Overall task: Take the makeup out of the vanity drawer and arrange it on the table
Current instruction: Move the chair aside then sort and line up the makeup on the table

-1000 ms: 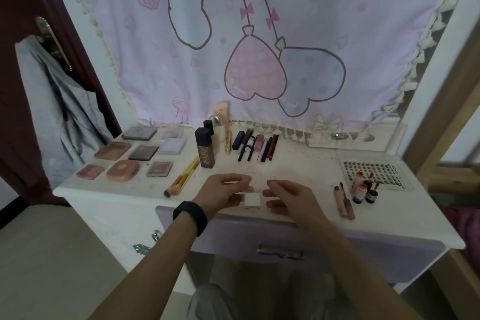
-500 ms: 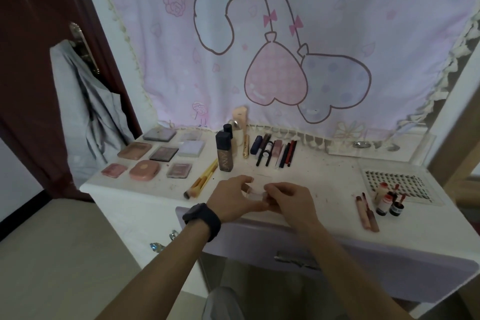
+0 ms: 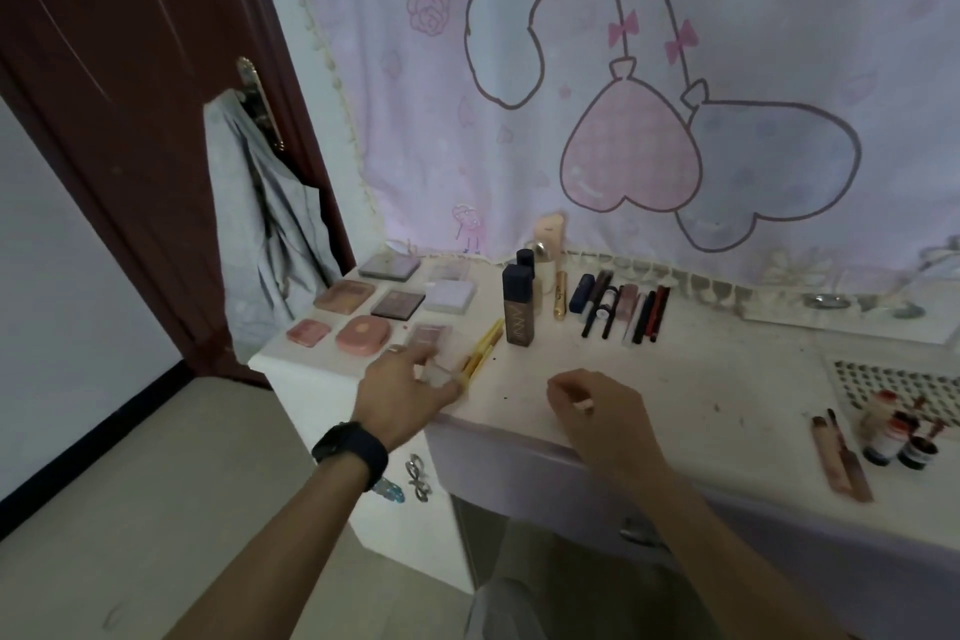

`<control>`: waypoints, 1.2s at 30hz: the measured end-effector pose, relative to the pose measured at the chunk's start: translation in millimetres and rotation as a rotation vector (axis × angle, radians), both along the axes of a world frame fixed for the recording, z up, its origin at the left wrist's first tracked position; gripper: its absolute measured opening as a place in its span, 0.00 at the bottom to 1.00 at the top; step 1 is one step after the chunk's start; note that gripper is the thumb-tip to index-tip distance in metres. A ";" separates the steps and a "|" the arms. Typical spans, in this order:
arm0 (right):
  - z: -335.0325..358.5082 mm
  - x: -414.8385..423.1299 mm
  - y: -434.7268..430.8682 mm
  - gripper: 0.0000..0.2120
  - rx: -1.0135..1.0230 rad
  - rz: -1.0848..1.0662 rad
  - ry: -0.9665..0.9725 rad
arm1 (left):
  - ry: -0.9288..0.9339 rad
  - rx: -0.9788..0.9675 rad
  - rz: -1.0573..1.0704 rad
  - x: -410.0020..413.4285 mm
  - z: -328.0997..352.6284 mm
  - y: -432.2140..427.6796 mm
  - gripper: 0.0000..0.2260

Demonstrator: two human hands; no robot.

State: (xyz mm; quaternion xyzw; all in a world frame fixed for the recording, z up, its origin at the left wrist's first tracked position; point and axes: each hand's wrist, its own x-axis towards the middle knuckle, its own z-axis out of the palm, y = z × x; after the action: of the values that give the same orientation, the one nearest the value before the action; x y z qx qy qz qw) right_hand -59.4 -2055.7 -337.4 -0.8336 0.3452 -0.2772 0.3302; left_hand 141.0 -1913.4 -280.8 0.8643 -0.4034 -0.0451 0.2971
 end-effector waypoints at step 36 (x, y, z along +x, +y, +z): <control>-30.8 -10.0 -0.4 0.02 -0.364 -0.117 -0.004 | 0.021 0.213 0.039 33.0 -15.9 -53.1 0.22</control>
State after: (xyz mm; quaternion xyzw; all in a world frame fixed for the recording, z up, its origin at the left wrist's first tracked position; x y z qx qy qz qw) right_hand -69.4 -2056.0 -368.1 -0.8577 0.3365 -0.3553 0.1578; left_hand 174.1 -1966.5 -296.7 0.8980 -0.3764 -0.0912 0.2088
